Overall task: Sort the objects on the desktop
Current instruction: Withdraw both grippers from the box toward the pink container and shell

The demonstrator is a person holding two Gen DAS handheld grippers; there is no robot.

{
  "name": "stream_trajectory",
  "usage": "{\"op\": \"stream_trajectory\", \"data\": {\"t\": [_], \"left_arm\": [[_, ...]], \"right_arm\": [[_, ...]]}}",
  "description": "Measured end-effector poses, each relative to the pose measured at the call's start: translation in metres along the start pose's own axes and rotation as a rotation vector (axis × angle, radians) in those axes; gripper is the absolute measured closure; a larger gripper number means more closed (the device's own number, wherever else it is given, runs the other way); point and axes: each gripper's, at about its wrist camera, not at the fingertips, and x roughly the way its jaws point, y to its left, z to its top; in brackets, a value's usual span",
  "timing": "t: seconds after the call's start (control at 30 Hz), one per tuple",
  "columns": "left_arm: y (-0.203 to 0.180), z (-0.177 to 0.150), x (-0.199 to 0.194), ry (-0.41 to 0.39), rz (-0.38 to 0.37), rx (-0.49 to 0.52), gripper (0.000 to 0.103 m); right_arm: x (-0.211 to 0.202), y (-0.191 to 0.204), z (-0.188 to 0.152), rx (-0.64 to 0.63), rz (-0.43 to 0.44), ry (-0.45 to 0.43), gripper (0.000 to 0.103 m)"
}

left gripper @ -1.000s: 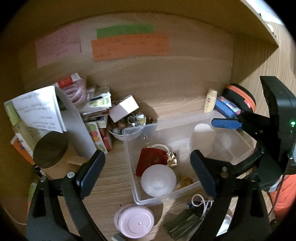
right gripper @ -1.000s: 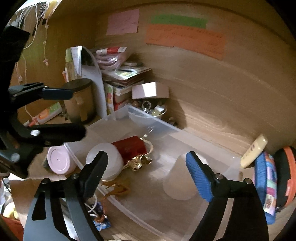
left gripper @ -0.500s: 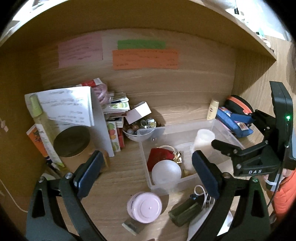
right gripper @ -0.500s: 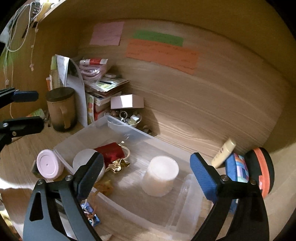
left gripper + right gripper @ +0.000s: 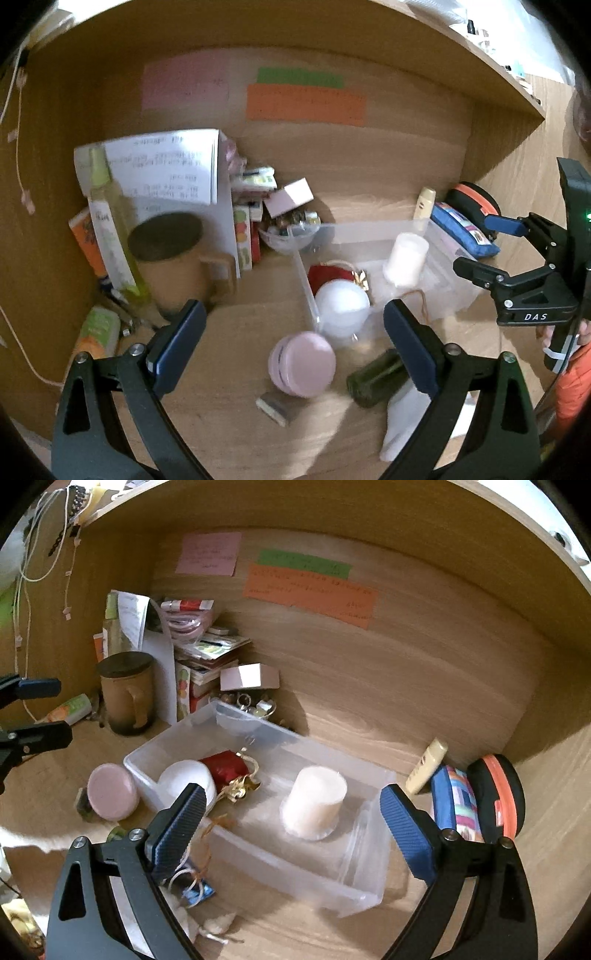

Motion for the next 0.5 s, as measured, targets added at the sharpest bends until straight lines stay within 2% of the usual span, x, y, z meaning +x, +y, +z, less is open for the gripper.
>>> {"op": "stream_trajectory", "data": {"t": [0.5], "left_arm": [[0.009, -0.046, 0.037, 0.133, -0.017, -0.017, 0.005]], "right_arm": [[0.004, 0.038, -0.046, 0.005, 0.066, 0.115, 0.008]]}}
